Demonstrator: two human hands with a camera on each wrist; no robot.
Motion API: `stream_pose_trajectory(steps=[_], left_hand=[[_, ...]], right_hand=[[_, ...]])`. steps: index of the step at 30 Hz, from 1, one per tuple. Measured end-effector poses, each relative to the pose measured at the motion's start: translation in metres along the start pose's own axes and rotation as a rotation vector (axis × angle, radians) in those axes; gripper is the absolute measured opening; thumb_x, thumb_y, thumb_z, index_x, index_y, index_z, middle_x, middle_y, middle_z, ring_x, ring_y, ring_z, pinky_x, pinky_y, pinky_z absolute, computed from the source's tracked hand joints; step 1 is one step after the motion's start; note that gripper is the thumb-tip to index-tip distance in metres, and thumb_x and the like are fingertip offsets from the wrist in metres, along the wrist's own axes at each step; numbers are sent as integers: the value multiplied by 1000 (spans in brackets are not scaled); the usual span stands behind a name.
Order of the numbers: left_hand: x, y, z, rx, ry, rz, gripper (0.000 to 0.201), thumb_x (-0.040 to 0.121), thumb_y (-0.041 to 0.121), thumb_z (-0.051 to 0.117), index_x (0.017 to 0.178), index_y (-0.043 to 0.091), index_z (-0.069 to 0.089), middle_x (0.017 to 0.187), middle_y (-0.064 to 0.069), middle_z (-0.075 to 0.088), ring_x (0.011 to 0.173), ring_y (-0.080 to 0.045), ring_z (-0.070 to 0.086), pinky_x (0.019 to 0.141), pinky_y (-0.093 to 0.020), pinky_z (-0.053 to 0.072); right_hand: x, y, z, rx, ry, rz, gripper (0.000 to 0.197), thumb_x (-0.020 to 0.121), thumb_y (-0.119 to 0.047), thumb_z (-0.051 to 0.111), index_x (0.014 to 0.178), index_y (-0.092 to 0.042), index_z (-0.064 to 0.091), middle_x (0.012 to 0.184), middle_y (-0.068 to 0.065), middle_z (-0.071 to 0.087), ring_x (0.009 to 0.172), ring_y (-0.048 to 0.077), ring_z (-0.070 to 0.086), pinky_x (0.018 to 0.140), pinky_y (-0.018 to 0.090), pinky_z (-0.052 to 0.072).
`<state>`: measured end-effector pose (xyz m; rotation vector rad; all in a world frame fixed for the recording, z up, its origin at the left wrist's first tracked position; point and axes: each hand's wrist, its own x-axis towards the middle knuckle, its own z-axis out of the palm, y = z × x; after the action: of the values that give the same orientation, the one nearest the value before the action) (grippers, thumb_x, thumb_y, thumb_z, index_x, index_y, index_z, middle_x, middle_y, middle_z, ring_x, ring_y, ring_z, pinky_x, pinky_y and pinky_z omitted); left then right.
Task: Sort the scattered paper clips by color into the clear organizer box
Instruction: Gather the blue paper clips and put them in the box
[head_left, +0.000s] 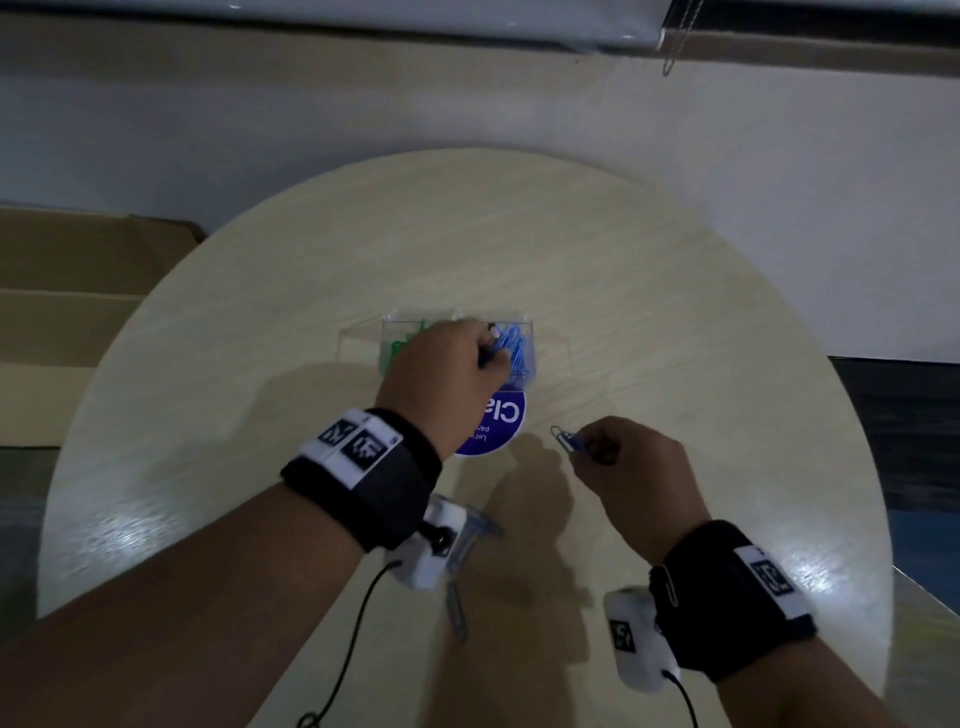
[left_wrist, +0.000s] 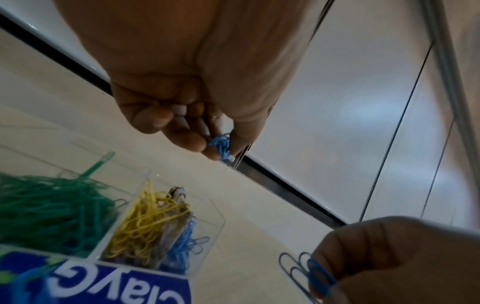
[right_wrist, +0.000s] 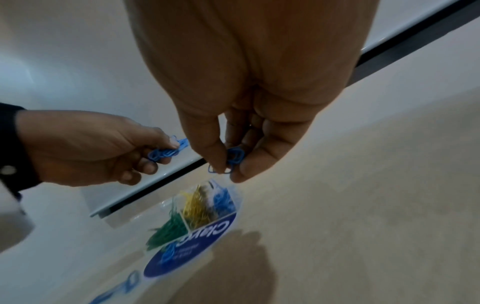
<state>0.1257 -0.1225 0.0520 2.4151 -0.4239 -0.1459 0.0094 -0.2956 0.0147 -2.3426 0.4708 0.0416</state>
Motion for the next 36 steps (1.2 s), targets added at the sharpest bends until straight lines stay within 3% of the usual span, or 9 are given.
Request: stream_pose_trajectory(steps=[5,9,14,18,21,24,28,32,36], left_hand=[[32,6,24,22,-64,-85,35,92,37,57,88,4,68,82,-14,70,77,-29,64,72,-41,52],[31,-2,33,17,-65,-97,40,98,35,46,90,2,67,85,-16,69,79,-32,64,74,-41,53],[14,-18,11,-76,102,-131,36,100,33,43,128,16,59,120,-6,67,107,-21,63,94,-39,51],[-2,-43,5,159,-36,118,35,98,22,47,133,23,55,111,-4,57,100,-25,51,84,-38,48],[-4,-49,8,414,-115,296,28,91,18,54,116,21,65,107,-5,54,98,-28,45,75,-37,44],[-3,-53,3,459,-97,304,23,88,21,57,107,20,70,104,-4,55,99,-28,44,74,-38,43],[-10,-64,-1,314,-77,245,29,90,14,56,117,18,68,108,-7,54,101,-29,44,79,-41,47],[-36,-84,-10,183,41,198,22,92,13,55,108,18,69,98,-6,53,96,-26,49,81,-36,46],[-66,-115,-7,308,-62,235,27,85,9,56,107,19,70,105,-4,60,94,-29,50,77,-44,49]], right_hand=[[17,1,-11,43,69,25,9,75,-18,73,76,-25,67,62,-11,62,57,2,55,51,10,37],[29,-3,-12,71,43,65,7,76,-20,72,77,-25,68,62,-9,65,60,11,61,57,25,46],[60,-23,-5,125,49,72,4,74,-23,72,77,-20,70,68,-4,70,64,16,66,65,34,56],[89,-47,8,231,55,122,6,76,-21,72,80,-16,71,69,2,71,59,17,67,63,35,58],[99,-53,18,256,27,136,31,75,-35,76,97,-14,71,83,4,73,69,20,70,70,38,59],[90,-52,18,242,52,123,43,80,-36,73,116,-15,65,106,-1,70,71,14,71,70,36,60],[60,-43,13,299,96,130,20,84,-24,68,104,-20,67,95,-5,70,67,12,69,61,33,59],[18,-27,30,-9,-37,28,9,78,-28,73,84,-24,68,75,-8,67,69,10,62,58,17,44],[-24,-20,64,-171,-247,-106,22,71,-29,74,91,-20,70,87,2,64,78,22,63,71,30,50]])
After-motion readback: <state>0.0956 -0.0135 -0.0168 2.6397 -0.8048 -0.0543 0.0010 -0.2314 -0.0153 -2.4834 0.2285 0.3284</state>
